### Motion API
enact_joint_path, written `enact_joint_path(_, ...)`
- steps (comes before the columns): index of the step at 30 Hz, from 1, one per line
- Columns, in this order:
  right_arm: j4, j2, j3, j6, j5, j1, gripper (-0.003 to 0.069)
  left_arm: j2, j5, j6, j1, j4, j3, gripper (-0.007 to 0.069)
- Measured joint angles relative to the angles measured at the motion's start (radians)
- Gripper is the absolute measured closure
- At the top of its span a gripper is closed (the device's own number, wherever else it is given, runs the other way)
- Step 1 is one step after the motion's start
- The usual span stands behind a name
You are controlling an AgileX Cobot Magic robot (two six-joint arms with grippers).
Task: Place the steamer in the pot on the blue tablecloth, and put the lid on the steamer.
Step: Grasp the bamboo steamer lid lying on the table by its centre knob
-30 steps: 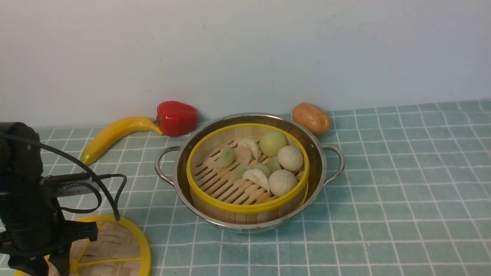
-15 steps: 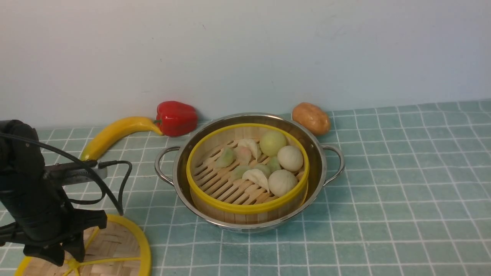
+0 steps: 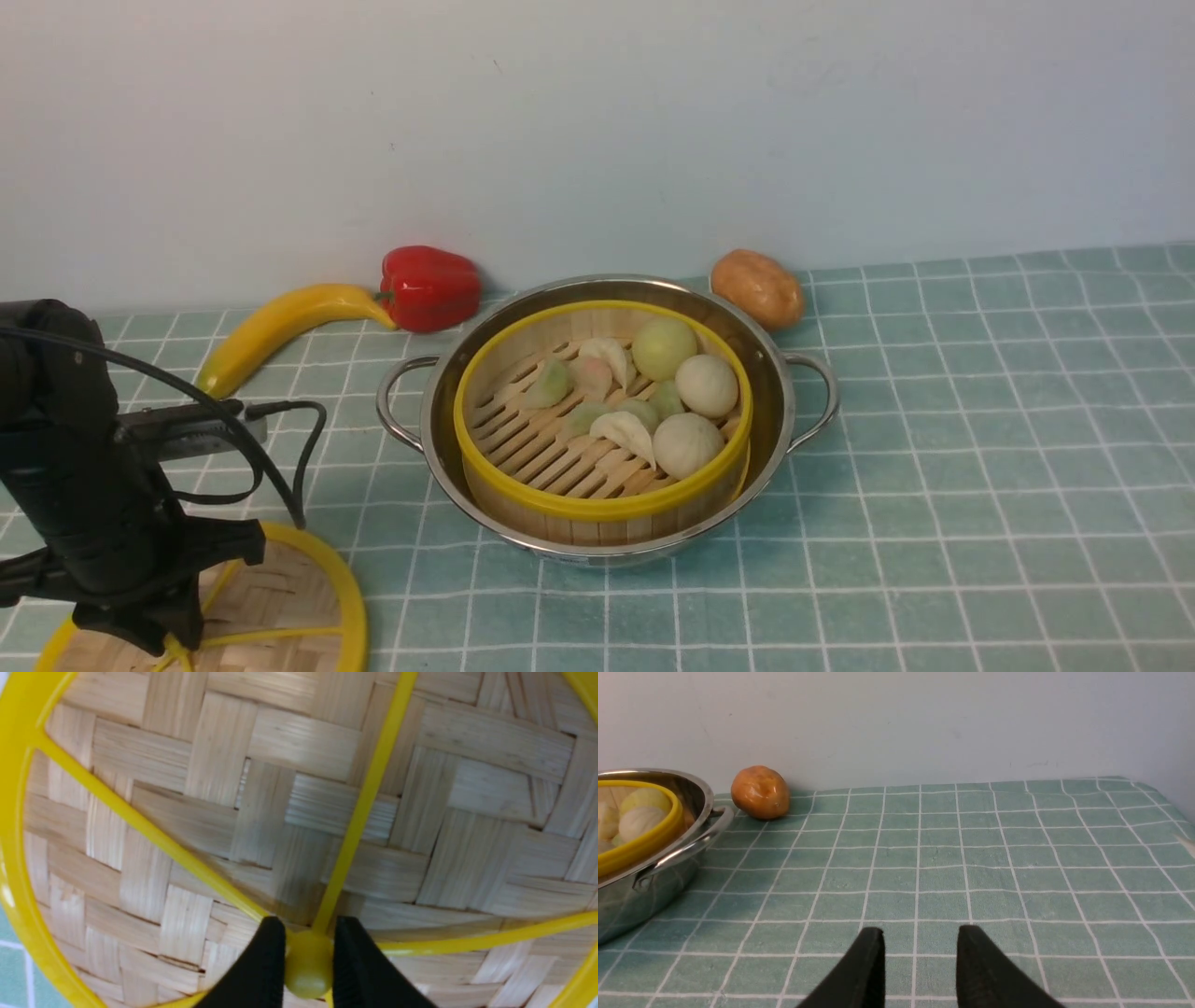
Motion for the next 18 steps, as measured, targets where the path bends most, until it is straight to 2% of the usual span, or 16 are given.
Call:
enact_joint_path(10, 0.000, 0.000, 0.000, 0.000, 0.000, 0.000, 0.0419, -0.036, 0.057, 0.080, 0.000, -0.003, -0.056, 0.0505)
enact_joint_path(18, 0.000, 0.000, 0.000, 0.000, 0.000, 0.000, 0.0419, -0.142, 0.214, 0.193, -0.011, -0.002, -0.406, 0.0505)
